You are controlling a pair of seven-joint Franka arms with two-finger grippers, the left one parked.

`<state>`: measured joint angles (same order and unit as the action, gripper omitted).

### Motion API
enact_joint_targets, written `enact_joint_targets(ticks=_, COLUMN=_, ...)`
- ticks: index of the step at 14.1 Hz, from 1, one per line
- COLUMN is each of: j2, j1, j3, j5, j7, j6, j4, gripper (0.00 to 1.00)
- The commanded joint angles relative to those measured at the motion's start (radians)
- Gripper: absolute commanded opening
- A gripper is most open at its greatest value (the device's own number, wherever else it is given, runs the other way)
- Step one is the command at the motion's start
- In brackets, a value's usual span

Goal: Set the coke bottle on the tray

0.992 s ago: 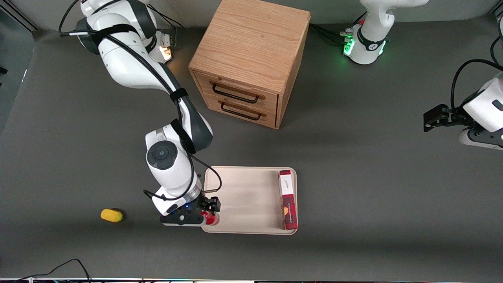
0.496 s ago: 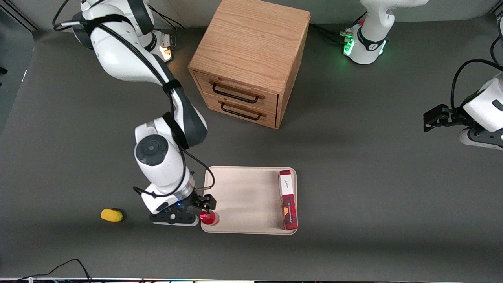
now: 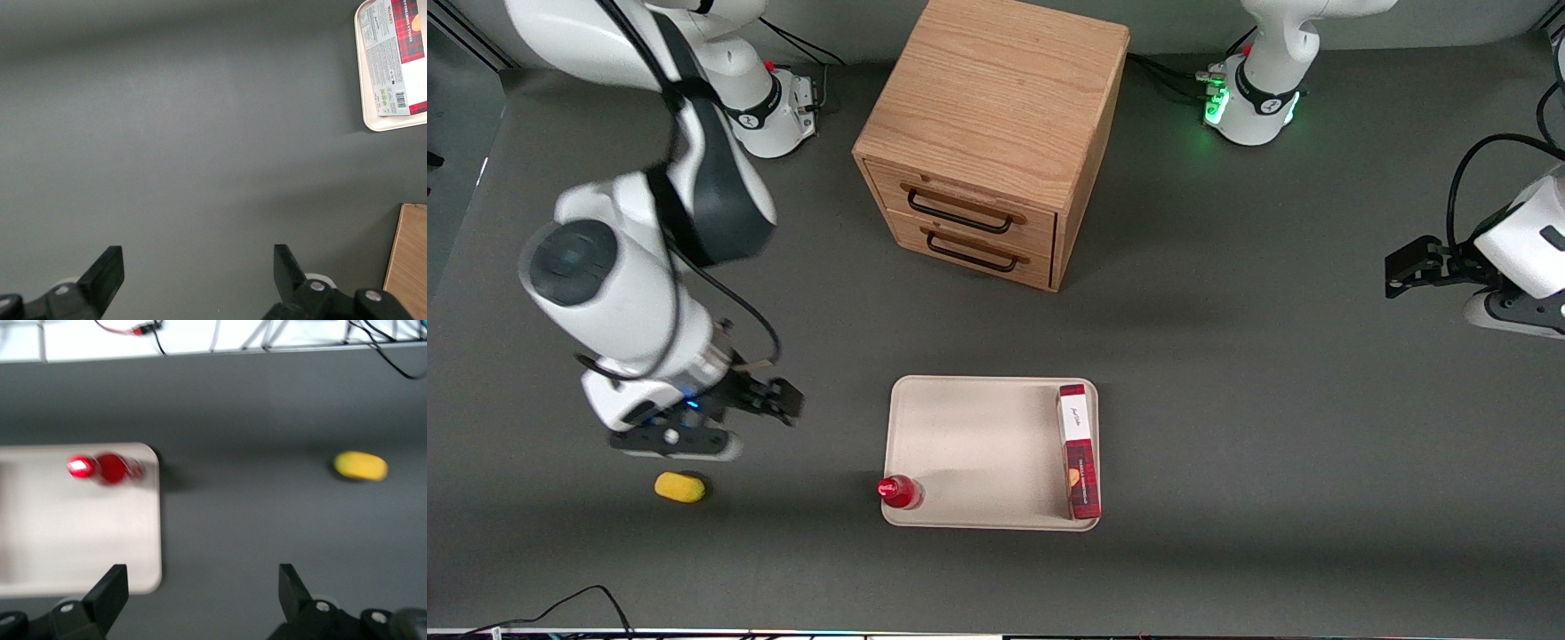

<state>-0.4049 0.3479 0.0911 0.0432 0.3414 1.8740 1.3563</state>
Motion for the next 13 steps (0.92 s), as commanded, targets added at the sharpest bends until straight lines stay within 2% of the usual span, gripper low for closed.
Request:
enact_joint_targets(ticks=1, j2=0.178, j1=-0.073, j3=-0.018, j5=-0.035, j7=-0.110, j6=-0.114, j4=0.133, gripper=1.00)
enact_joint_targets(ticks=5, j2=0.282, j1=-0.151, j3=-0.018, j5=-0.045, j7=-0.171, j6=-0.255, j4=0.144, gripper=1.00)
enact_joint_targets(ticks=13, j2=0.357, j1=-0.233, j3=-0.018, j5=-0.065, j7=-0.206, j6=-0.280, j4=0.193, gripper=1.00)
